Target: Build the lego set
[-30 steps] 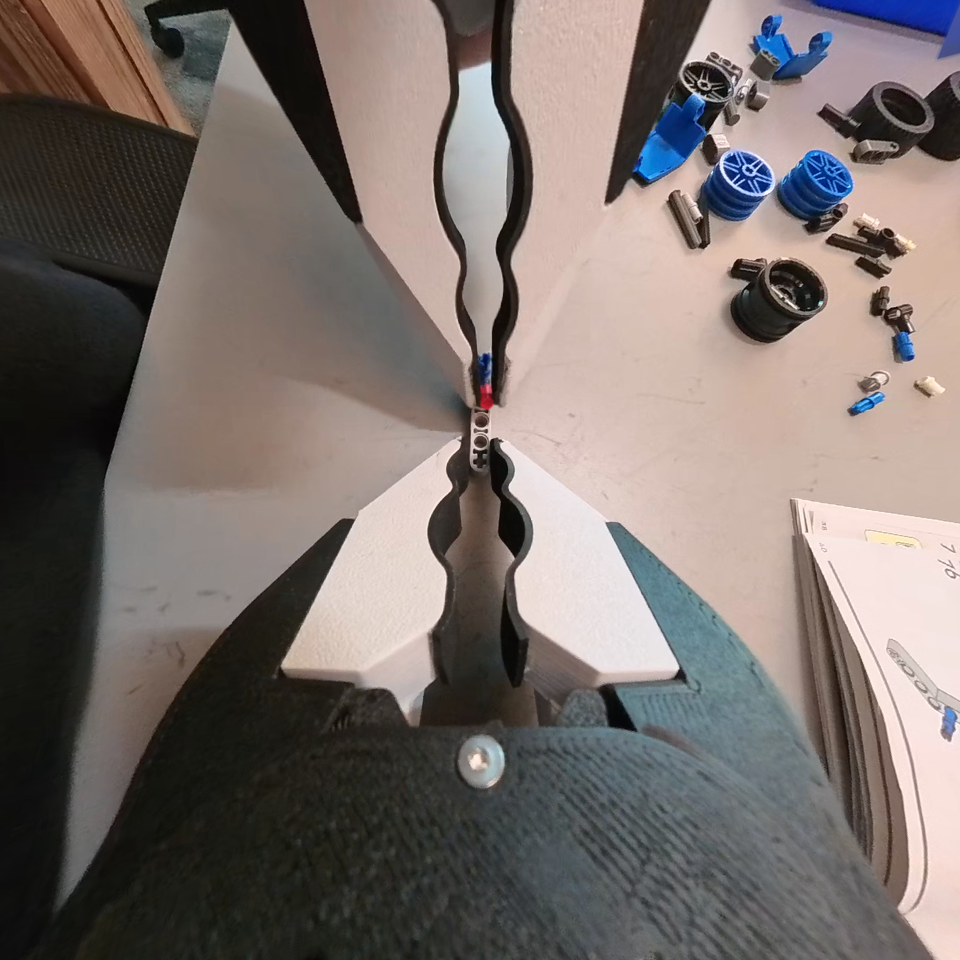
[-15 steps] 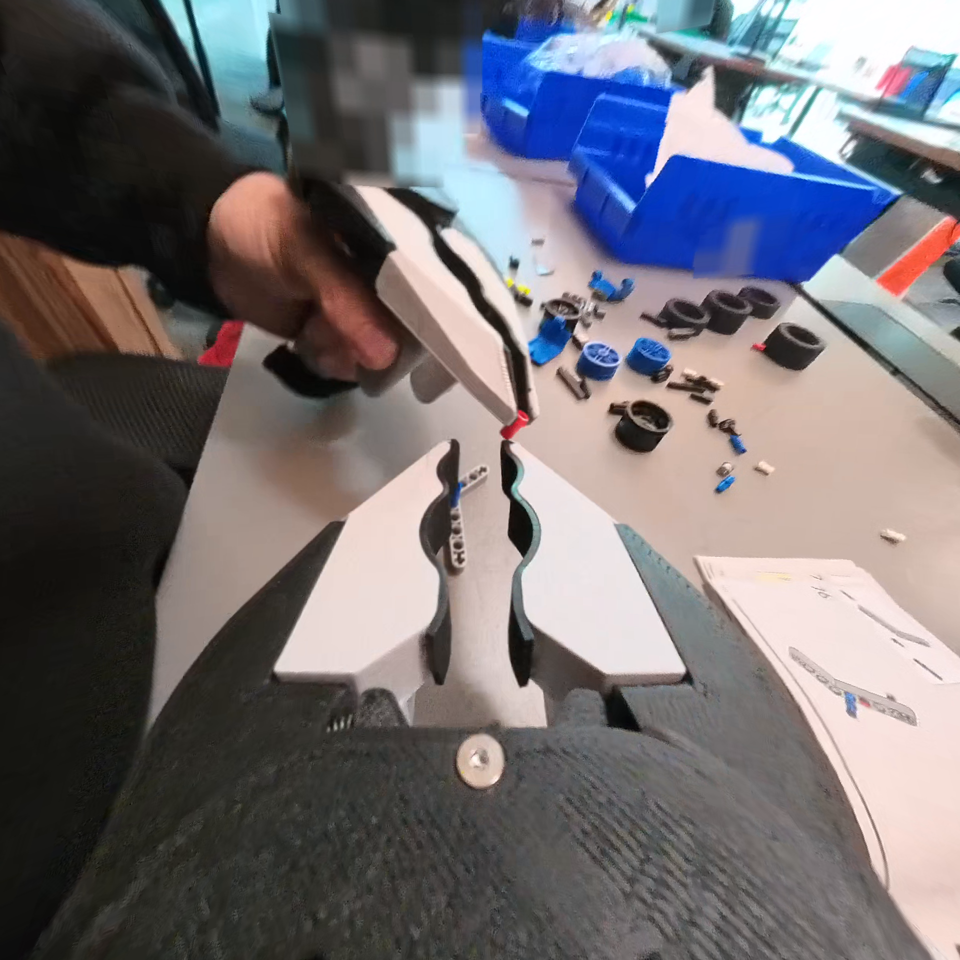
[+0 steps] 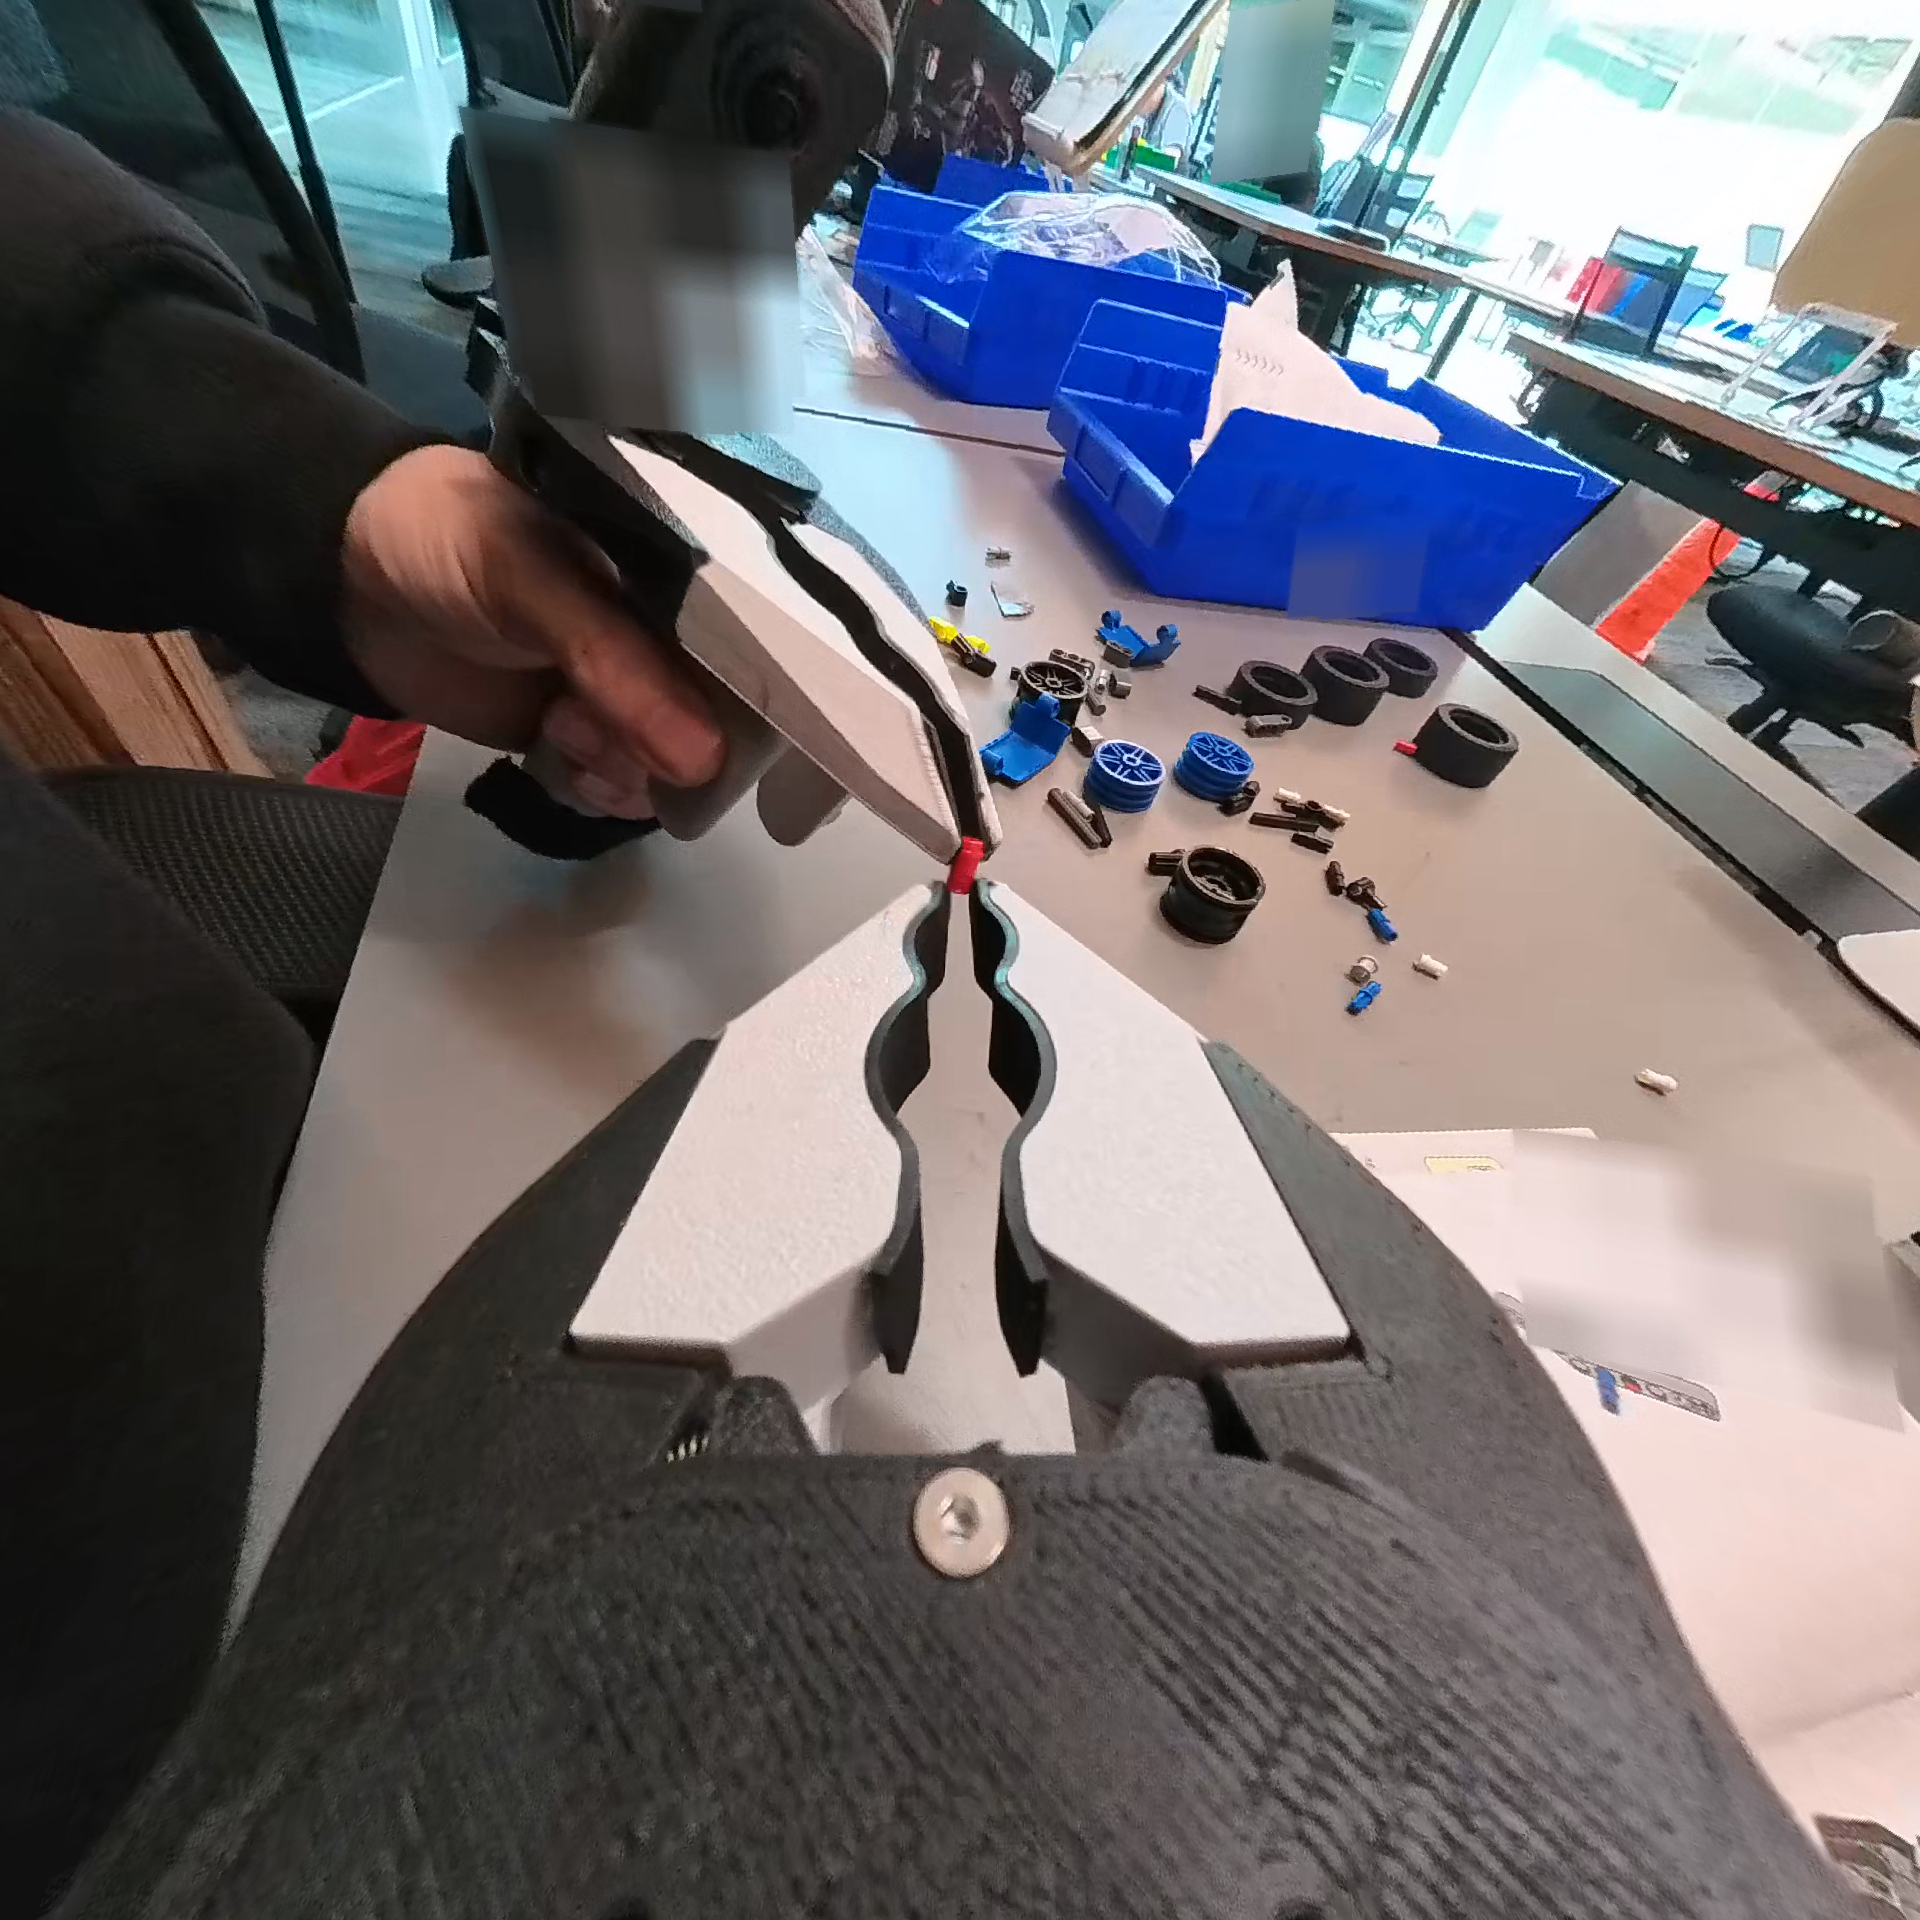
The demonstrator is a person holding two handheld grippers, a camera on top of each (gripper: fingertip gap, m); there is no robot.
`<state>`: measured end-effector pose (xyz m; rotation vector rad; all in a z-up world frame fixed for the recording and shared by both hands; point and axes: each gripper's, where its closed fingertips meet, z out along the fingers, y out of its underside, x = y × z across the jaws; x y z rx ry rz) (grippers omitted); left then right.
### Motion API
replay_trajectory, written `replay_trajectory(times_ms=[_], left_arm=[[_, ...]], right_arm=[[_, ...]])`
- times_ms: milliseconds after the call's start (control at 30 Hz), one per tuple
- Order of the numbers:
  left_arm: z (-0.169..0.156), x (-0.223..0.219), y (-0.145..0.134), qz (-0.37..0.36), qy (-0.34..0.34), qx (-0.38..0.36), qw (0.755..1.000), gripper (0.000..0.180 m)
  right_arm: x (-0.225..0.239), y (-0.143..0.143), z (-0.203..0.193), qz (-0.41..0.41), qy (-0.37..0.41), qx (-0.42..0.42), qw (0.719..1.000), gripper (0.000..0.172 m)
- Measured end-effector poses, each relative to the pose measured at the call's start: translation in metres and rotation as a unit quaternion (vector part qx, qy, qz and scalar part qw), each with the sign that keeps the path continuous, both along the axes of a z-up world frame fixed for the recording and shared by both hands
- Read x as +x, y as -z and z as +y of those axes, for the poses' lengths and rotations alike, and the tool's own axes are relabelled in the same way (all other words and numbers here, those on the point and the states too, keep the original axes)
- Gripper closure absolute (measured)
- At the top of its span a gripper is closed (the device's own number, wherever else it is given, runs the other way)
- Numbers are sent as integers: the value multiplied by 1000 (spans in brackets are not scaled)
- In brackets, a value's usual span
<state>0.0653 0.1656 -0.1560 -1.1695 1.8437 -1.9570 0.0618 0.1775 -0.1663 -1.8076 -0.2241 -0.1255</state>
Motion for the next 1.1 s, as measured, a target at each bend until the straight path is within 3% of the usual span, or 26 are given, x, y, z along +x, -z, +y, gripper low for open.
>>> replay_trajectory(times_ms=[33, 300, 467, 867, 1033, 1100], left_arm=[[0, 0, 2, 3, 0, 10, 1000, 179], [2, 0, 21, 42, 11, 154, 987, 179], [3, -3, 31, 60, 30, 231, 971, 179], [6, -4, 36, 76, 54, 223, 970, 180], [3, -5, 50, 88, 61, 224, 969, 180], [4, -2, 57, 98, 50, 230, 967, 180]], right_arm=[[1, 2, 0, -9, 2, -5, 1000, 170], [3, 19, 0, -124, 8, -55, 991, 171], [2, 25, -1, -145, 2, -71, 987, 171], [-3, 30, -1, -134, -13, -68, 989, 172], [-1, 34, -1, -116, -21, -70, 991, 172], [2, 47, -5, -110, -16, -113, 987, 172]])
